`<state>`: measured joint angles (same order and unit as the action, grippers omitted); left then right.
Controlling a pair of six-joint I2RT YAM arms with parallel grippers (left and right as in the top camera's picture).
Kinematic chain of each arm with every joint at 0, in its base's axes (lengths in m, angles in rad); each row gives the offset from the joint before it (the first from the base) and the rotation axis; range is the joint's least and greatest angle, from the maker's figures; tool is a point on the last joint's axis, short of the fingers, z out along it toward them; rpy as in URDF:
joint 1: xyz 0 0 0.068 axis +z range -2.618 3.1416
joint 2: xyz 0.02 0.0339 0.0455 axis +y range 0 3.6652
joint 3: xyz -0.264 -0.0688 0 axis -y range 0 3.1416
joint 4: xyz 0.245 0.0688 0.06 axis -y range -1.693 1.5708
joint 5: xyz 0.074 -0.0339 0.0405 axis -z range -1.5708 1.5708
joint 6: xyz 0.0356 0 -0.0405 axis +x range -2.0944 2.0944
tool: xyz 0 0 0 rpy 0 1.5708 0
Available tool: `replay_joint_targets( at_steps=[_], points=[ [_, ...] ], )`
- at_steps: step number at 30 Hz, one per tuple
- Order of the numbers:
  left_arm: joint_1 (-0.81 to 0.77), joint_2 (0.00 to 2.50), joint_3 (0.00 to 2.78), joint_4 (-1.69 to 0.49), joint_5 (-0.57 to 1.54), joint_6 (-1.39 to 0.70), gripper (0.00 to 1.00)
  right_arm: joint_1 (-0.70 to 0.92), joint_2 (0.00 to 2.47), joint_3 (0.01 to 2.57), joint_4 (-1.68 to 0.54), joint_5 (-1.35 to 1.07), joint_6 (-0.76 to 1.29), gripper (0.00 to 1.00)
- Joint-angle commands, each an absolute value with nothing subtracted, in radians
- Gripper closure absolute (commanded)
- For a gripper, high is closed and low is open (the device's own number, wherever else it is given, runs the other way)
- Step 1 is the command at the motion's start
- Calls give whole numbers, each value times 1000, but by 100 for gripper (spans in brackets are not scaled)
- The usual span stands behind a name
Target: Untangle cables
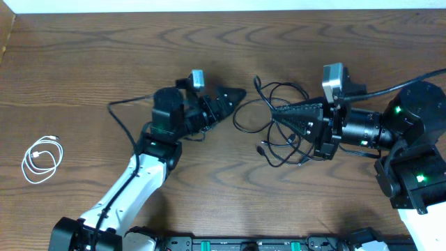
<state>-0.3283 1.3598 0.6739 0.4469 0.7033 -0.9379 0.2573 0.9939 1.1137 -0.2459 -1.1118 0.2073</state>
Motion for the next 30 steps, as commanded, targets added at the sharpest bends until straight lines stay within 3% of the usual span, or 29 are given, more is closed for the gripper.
replay_joint_targets(
  at_steps=[1,7,13,30],
  points=[
    [-401,1353,683,410,672,-492,2,254,988,1140,-269,-1155,168,99],
    [-592,1354,683,317,228,-318,2,254,988,1140,-305,-1151,168,98],
    [-751,1370,683,424,-154,-255,2,254,987,1140,-299,-1152,240,99],
    [-765,1791,683,1098,-169,-284,2,254,987,1140,-239,-1187,326,99]
  ],
)
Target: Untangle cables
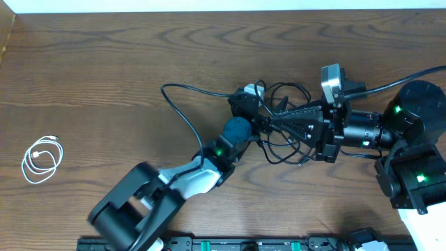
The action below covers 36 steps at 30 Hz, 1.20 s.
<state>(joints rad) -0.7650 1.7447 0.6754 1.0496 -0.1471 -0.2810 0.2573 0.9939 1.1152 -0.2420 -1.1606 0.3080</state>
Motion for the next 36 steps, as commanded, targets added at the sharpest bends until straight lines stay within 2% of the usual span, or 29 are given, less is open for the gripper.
replay_joint_targets(
  at_steps=[1,5,13,18,20,24,28,31,33,36],
  points=[
    [-765,1802,683,1113,-169,-302,2,254,987,1140,-238,-1187,326,99],
    [-765,1824,683,1148,-168,-402,2,254,987,1140,-239,-1187,326,98],
    [-765,1824,709,1176,-168,-403,0,254,987,1140,-239,-1187,326,98],
    [-765,1824,736,1177,-168,-402,1,254,987,1140,-239,-1187,326,98],
    [-765,1824,750,1177,-168,-402,6,255,988,1140,-241,-1187,330,99],
    [-765,1824,779,1176,-167,-403,21,256,988,1140,-244,-1186,330,99],
    [-765,1824,790,1176,-166,-402,42,256,988,1140,-244,-1185,337,99],
    [-765,1824,790,1177,-166,-402,68,256,988,1140,-244,-1185,345,99],
    [-765,1824,790,1177,-167,-402,92,256,988,1140,-248,-1185,345,99],
    [-765,1824,790,1177,-170,-402,92,256,988,1140,-256,-1184,344,99]
  ],
)
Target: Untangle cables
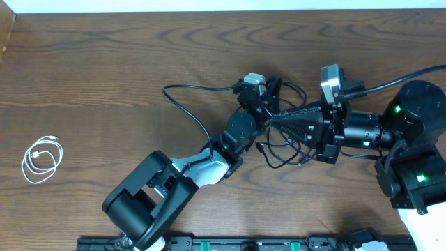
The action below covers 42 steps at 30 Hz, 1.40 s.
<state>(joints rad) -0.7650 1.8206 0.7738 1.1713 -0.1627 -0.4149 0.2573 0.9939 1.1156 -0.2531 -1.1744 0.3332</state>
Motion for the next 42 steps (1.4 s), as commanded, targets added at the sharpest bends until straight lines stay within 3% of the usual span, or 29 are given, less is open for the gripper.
replay_joint_targets(
  at_steps=[1,6,10,12,15,17,22,28,42],
  points=[
    [-764,1823,790,1177,-170,-402,92,256,988,1139,-260,-1180,343,99],
    [-764,1780,789,1182,-168,-402,93,256,989,1139,-339,-1072,257,95],
    [-762,1641,789,1077,-166,-366,93,256,992,1139,-514,-681,168,85],
    [-756,1554,789,967,-170,-329,92,256,1002,1139,-585,-453,183,67],
    [-728,1427,789,778,-171,-299,93,256,1029,1139,-653,-271,233,14],
    [-699,1346,789,661,-170,-300,93,256,1056,1138,-691,-222,264,1],
    [-639,1195,789,495,-169,-318,92,256,1151,1129,-759,-220,359,1],
    [-628,1090,789,449,-165,-338,93,282,1316,1129,-787,-261,366,1],
    [-628,1049,789,444,-9,-379,93,374,1595,1129,-521,-182,461,1]
  ],
)
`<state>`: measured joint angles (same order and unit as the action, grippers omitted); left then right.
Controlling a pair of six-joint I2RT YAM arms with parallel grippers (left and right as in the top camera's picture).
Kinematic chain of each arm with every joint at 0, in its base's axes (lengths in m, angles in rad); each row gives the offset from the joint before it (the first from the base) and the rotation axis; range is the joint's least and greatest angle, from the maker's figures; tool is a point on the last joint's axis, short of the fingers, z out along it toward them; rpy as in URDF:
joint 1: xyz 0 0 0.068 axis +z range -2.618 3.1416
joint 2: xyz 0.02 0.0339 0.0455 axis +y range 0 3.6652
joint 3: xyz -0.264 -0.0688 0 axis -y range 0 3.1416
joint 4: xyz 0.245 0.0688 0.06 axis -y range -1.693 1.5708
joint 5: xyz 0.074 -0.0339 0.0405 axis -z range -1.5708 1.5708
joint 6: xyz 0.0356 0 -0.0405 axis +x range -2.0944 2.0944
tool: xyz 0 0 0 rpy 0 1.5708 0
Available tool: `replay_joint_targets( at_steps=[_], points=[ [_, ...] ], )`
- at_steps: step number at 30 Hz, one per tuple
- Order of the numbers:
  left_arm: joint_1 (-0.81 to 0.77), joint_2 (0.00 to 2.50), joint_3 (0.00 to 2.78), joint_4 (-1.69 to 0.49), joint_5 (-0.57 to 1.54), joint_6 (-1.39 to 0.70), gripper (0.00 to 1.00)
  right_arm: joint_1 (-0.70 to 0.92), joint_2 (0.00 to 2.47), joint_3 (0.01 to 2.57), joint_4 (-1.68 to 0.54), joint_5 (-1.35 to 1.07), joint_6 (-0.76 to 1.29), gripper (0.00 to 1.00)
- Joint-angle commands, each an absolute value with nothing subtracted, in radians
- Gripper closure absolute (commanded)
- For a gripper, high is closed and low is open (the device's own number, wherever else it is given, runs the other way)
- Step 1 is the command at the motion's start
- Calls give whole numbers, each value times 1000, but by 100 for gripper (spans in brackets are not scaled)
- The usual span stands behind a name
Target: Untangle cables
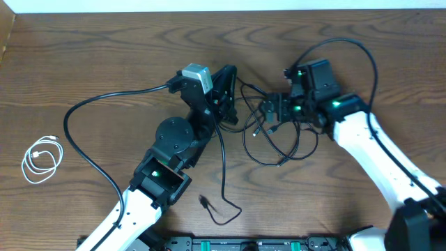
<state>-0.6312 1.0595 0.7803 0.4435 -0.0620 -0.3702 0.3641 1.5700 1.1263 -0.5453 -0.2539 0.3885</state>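
A tangle of black cables (279, 143) lies at the table's middle right. My left gripper (226, 97) stands at the tangle's left edge, shut on one black cable (223, 167). That cable runs down toward the front edge and ends in a plug (203, 201). A short strand stretches from the left gripper across to my right gripper (267, 117). The right gripper sits on the tangle's upper left part and looks shut on the cables there, though its fingertips are dark and hard to make out.
A coiled white cable (40, 159) lies at the far left. The left arm's own black lead (90, 111) loops over the table behind it. The right arm (376, 160) crosses the right side.
The left gripper has come back left from inside the tangle, and one black cable now trails from it toward the front edge. The right arm has changed pose, its gripper now at the tangle's upper left.
The left gripper first stood left of the tangle while the right gripper lay across it. The left gripper was then reached into the tangle at two moments. Now it is back to the left with one cable hanging largely free of the bundle.
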Motion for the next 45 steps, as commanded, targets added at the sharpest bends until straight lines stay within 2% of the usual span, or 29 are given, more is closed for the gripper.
replay_joint_targets(
  at_steps=[1,6,16,20,26,31,38,45],
  points=[
    [-628,1049,789,439,-10,-379,93,373,1605,1129,-517,-109,509,1],
    [-604,1019,789,392,-84,-371,93,350,1646,1129,-609,228,727,1],
    [-475,856,790,380,-151,-356,93,272,1735,1129,-648,252,724,1],
    [-435,818,790,344,-134,-402,94,270,1742,1129,-634,144,662,1],
    [-435,860,790,236,-64,-392,93,270,1741,1129,-601,-295,397,1],
    [-435,910,790,276,-64,-437,93,278,1741,1129,-594,-590,177,1],
    [-435,920,790,303,-61,-616,92,323,1742,1128,-471,-608,176,1],
    [-435,919,790,298,33,-649,92,410,1750,1128,-315,-408,342,1]
  ],
)
